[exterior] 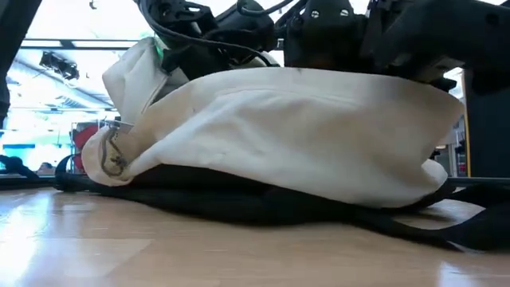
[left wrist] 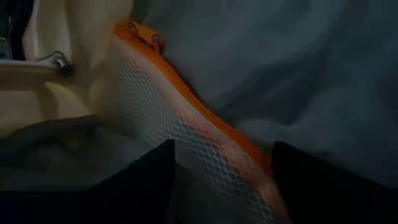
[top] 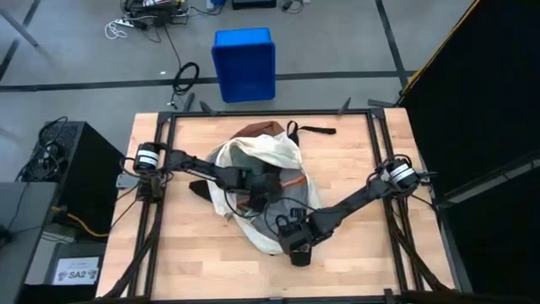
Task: Unpack backpack
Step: Remove the zip bag from the white backpack
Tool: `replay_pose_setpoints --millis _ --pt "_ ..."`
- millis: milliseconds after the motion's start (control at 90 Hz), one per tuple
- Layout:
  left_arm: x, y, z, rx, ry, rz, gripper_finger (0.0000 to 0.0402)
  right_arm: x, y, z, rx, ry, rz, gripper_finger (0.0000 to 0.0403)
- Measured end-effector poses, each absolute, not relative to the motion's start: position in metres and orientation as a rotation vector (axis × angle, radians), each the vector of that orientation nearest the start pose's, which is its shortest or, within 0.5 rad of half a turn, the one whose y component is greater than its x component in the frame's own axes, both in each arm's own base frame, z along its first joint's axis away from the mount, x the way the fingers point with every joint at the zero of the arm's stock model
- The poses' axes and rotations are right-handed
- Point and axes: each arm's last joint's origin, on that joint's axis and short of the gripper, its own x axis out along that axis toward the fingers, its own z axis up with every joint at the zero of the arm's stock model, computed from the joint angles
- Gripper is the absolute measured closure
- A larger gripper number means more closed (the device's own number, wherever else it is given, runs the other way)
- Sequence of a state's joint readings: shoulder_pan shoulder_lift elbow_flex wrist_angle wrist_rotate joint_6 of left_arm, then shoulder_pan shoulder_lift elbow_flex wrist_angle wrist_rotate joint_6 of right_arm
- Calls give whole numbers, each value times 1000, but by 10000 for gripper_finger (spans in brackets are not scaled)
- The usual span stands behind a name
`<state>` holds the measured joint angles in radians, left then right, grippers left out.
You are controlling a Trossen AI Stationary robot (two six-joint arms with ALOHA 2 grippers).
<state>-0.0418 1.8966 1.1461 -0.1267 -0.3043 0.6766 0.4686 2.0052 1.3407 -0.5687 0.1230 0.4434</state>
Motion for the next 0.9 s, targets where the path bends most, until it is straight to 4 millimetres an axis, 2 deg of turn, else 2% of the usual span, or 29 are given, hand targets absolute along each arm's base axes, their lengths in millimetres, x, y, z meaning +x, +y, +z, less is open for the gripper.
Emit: replay_pose_setpoints --millis 200,300,400,556,589,767,900 --pt "387 7 142 723 982 -78 169 352 175 148 27 1210 35 302" --pt "388 9 131 714 1011 -86 190 352 175 148 25 1211 36 300" --pt "389 9 126 721 1023 -74 241 352 175 148 24 1212 35 302" --pt "388 9 127 721 1028 -55 367 352 175 148 23 1213 34 302" --pt "388 10 127 715 1029 -38 383 352 175 148 23 1213 34 302" --pt "388 5 135 742 1042 4 400 351 175 148 22 1220 31 304" --pt "381 -7 151 769 1038 -8 401 349 174 148 18 1242 23 303"
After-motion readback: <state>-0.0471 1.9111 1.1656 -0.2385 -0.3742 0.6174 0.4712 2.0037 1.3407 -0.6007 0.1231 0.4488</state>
